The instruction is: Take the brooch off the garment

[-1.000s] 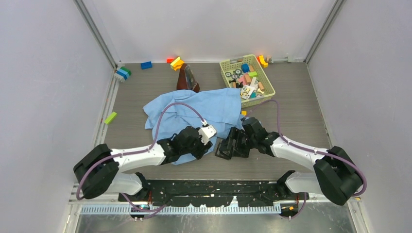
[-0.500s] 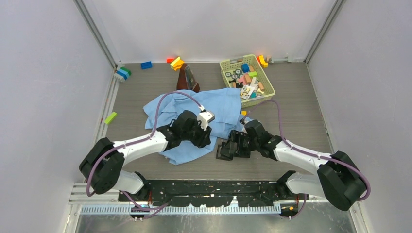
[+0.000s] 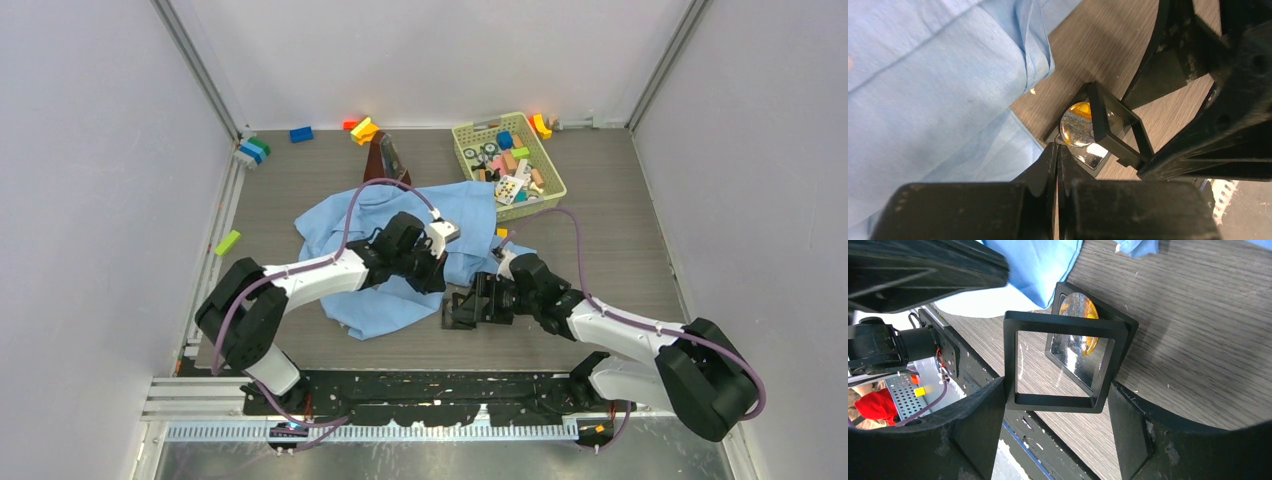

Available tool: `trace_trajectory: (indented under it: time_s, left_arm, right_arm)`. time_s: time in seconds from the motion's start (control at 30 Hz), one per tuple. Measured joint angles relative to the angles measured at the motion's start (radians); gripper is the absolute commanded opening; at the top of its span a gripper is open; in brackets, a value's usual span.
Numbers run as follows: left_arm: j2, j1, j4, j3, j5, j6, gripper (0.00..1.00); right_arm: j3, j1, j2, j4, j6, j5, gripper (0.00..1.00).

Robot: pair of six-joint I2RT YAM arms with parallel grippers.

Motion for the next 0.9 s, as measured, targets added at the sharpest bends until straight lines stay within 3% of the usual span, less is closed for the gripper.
trace_trajectory:
  time_s: [0.23, 0.5, 0.9]
  left_arm:
    - [0.052, 0.000, 0.006, -0.006, 0.060, -0.005, 0.00]
    - [0.053, 0.001, 0.086, -0.038, 0.080, -0.007, 0.17]
    - [0.126, 0.026, 0.170, -0.044, 0.076, -0.057, 0.17]
  right_arm:
    - [-0.008, 0.000, -0.024, 0.025, -0.003, -0.003, 0.38]
    - [-0.023, 0.000, -0.047, 0.042, -0.003, -0.018, 0.39]
    - [-0.034, 0.000, -0.051, 0.060, -0.002, -0.029, 0.38]
